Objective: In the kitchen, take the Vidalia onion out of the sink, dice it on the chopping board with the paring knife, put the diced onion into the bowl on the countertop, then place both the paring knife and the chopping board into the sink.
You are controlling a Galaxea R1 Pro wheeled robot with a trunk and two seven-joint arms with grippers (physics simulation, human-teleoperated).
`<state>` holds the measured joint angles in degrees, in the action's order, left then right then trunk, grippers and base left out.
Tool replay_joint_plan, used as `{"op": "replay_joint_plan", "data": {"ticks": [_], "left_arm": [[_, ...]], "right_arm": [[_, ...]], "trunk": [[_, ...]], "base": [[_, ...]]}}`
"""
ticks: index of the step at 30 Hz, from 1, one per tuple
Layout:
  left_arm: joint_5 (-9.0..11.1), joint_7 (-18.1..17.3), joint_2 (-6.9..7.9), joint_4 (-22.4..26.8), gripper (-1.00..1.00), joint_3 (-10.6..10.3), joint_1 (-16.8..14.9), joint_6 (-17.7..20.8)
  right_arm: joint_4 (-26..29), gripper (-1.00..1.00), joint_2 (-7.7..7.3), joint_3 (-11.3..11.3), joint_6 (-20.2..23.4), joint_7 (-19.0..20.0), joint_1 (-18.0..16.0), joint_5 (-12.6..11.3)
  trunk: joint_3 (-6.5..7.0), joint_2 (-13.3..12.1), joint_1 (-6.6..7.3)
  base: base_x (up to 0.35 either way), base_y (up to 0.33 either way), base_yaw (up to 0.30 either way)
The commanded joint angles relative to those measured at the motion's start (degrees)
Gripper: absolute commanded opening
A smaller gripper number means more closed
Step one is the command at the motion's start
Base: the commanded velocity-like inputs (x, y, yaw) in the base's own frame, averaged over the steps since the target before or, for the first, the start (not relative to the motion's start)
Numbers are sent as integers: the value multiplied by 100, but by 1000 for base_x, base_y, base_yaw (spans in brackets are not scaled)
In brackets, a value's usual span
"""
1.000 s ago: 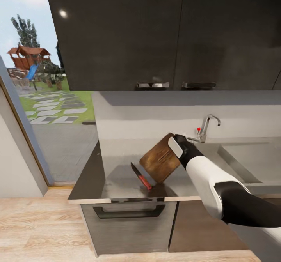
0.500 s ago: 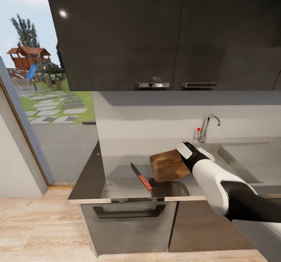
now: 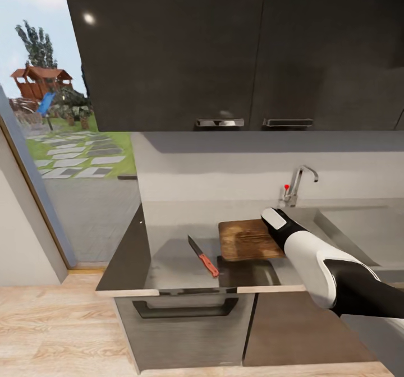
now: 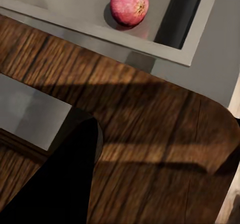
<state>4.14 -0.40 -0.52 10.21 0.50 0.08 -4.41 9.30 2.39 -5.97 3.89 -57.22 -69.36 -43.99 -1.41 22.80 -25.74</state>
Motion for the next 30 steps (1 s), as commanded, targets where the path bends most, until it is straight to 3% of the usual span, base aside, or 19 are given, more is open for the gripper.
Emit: {"op": "replay_joint_plan", "data": {"ticks": [1,15,22,30], "left_arm": [[43,-4,-1,8,100,3,1,-7],[43,-4,-1,8,100,3,1,-7],[44,-4,-1,8,100,3,1,-7],[43,-4,-1,8,100,3,1,-7]], "right_arm": [[11,-100,2,-44,42,-18,-3,33],[2,-100,29,-36,33,15,0,4],[-46,-100,9,-44,33,305,3,18],[-59,-100,1,-44,31,333,2,24]], "trunk": [[-12,12,-4],[-12,12,-4],[-12,12,-4],[-12,12,-4]], "base": [[24,0,0],[5,0,0],[137,82,0],[23,11,0]]}}
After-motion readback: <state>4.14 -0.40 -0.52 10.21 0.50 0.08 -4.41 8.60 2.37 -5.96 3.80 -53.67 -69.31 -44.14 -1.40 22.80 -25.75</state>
